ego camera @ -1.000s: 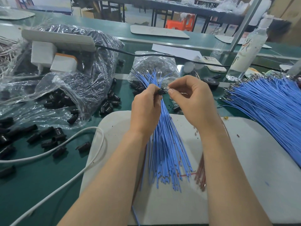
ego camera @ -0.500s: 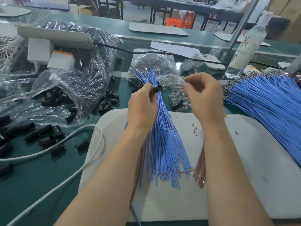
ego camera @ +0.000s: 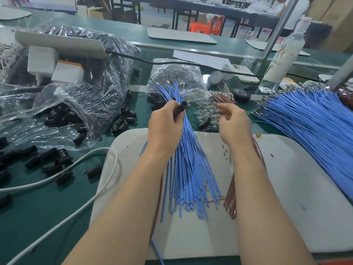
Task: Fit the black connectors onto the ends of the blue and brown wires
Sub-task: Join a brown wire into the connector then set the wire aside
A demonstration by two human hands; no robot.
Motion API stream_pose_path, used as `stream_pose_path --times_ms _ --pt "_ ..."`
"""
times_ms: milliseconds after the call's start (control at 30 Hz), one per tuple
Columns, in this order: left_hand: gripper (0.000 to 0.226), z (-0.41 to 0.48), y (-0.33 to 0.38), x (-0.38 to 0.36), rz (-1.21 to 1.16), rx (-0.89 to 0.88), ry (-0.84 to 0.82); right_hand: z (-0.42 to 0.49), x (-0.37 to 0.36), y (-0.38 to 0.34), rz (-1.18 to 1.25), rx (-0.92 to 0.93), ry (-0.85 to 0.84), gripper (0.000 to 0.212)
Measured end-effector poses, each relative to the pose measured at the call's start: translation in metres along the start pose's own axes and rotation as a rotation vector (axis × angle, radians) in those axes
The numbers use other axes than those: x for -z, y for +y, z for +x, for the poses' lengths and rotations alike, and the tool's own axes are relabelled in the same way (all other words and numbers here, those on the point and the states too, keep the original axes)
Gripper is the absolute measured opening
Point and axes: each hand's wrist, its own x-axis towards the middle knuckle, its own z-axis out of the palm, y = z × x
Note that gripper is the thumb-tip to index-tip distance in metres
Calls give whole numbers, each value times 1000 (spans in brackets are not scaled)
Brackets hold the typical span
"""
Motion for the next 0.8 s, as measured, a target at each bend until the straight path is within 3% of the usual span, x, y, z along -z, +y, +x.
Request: stream_pose_path --times_ms 100,300,567,800 --pt "11 0 0 0 8 -4 -2 2 5 4 -93 -41 63 30" --pt "10 0 -1 0 3 -6 11 -2 -1 -1 -132 -17 -137 33" --pt "9 -1 0 1 -18 5 -2 -1 5 1 -109 -62 18 29" --pt "11 -1 1 1 -14 -1 -10 -3 1 -1 -226 -41 -130 23"
